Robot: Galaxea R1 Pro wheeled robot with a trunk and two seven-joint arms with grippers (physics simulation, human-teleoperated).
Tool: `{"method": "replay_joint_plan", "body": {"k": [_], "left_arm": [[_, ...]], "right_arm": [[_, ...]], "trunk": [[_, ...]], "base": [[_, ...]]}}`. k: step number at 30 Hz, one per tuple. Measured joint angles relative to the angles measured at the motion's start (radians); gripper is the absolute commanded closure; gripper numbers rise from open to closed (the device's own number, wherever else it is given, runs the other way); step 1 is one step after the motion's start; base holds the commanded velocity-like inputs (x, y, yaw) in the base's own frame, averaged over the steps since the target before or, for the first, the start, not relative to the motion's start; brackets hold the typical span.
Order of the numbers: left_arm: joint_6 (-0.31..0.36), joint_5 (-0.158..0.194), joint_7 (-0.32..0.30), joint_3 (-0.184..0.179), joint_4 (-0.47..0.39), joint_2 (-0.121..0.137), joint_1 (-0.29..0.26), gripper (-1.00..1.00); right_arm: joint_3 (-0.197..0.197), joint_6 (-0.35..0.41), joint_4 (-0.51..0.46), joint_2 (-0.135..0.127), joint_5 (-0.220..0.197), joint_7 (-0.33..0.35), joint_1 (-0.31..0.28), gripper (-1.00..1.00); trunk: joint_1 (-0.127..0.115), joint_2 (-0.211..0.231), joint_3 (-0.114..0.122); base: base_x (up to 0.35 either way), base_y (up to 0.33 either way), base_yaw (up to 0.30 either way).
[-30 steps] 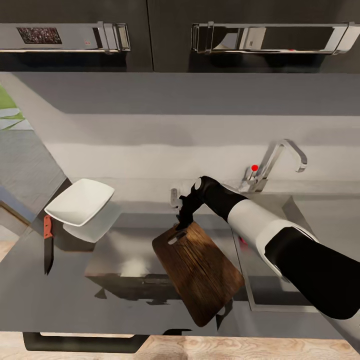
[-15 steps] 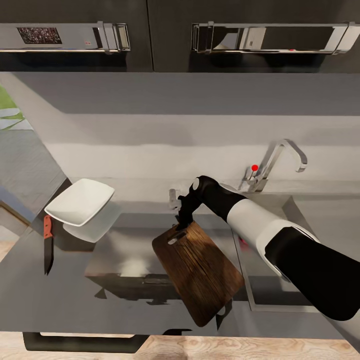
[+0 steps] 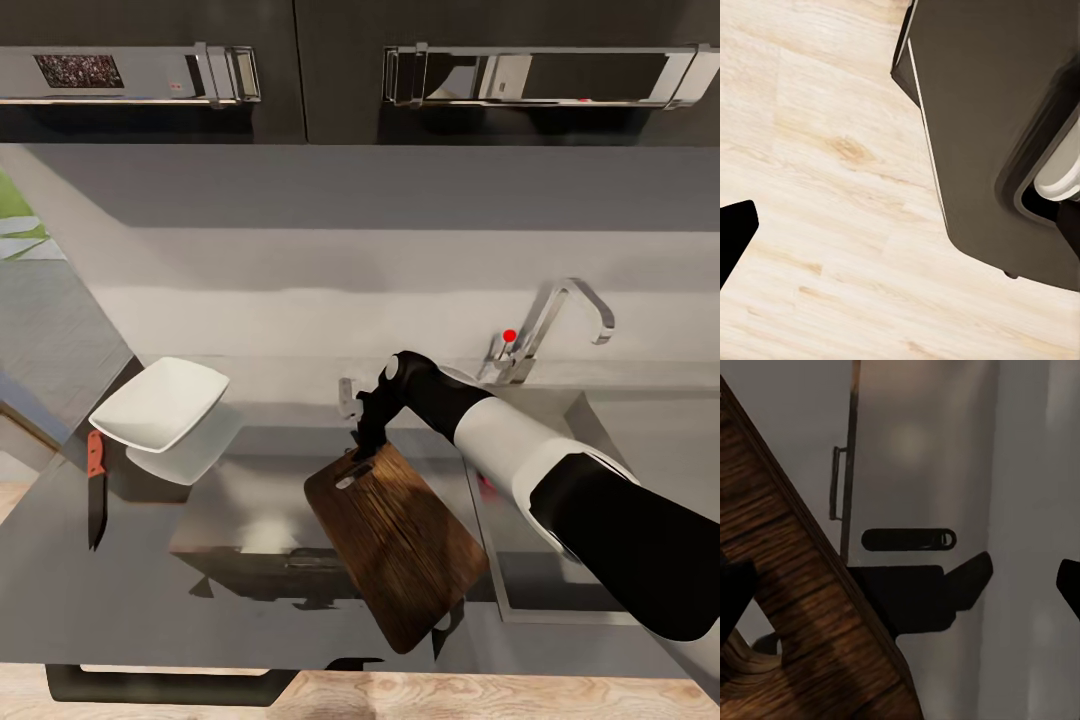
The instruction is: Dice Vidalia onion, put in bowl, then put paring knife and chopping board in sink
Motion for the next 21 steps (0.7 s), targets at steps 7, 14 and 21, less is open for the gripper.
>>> {"method": "replay_joint_plan", "body": {"k": [7, 14, 21], "left_arm": [[-0.001, 0.000, 0.000, 0.001, 0.000, 0.000, 0.000, -1.00], [-0.001, 0.000, 0.000, 0.001, 0.000, -0.001, 0.000, -1.00], [-0.001, 0.000, 0.000, 0.000, 0.000, -0.002, 0.000, -1.00]], "right_arm": [[0.010, 0.000, 0.015, 0.000, 0.003, 0.039, 0.011, -1.00], [0.010, 0.005, -0.008, 0.000, 0.004, 0.056, 0.011, -1.00], [0.010, 0.007, -0.017, 0.000, 0.004, 0.063, 0.011, -1.00]], "trunk": [[0.000, 0.000, 0.000], [0.000, 0.000, 0.000], [0.000, 0.000, 0.000]], "base": [[0.000, 0.000, 0.000], [0.000, 0.000, 0.000], [0.000, 0.000, 0.000]]}}
